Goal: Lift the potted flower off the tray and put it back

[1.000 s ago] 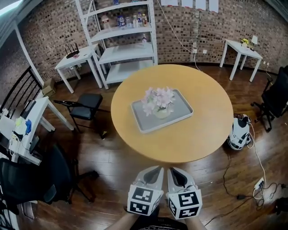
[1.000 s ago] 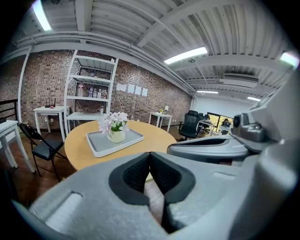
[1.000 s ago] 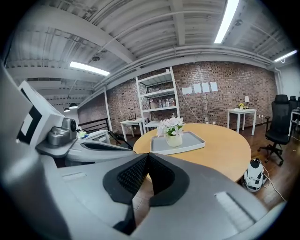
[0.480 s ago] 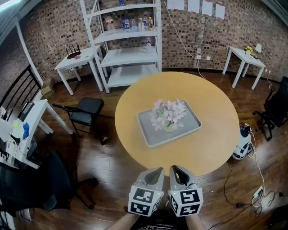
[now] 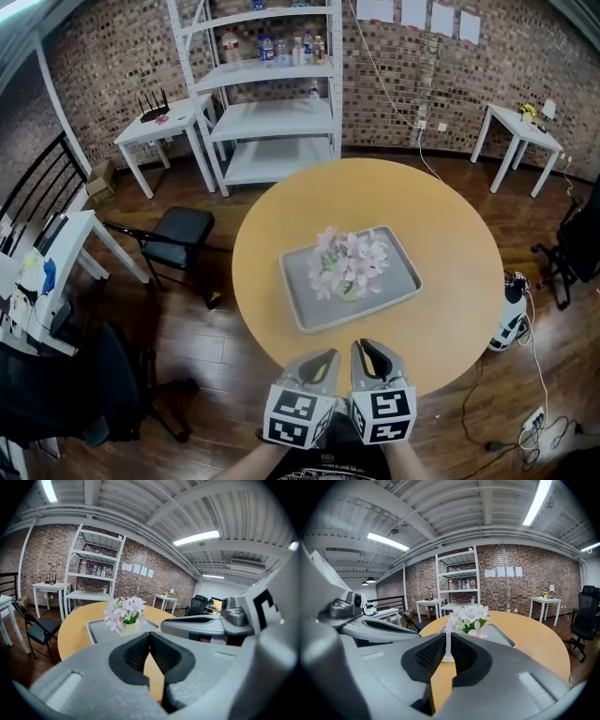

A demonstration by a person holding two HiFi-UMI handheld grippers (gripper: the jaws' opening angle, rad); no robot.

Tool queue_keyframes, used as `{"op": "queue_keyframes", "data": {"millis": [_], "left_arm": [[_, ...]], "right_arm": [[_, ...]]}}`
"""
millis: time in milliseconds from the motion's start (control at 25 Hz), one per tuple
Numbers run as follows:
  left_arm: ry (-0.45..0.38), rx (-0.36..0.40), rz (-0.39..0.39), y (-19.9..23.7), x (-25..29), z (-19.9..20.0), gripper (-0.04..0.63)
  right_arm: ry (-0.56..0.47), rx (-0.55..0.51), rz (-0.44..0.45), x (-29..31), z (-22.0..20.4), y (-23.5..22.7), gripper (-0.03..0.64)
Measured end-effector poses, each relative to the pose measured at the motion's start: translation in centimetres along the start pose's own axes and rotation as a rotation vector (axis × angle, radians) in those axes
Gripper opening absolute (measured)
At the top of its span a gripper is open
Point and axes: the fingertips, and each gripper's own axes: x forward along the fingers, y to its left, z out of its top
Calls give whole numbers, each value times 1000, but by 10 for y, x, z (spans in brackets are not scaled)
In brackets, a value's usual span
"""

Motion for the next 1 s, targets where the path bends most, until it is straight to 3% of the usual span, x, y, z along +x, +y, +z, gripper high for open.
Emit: {"op": "queue_keyframes", "data": {"millis": [280,800,1000], "left_arm": [[0,-29,40,21,46,21,3],[-2,-74,126,57,93,37,3],[2,-85,163,71,96,39,3]], "right_arm": [[57,-39,26,57,-3,-37,88],[178,-35,53,143,-37,-83,298],[172,-22,32,174,-42,-92,378]]}}
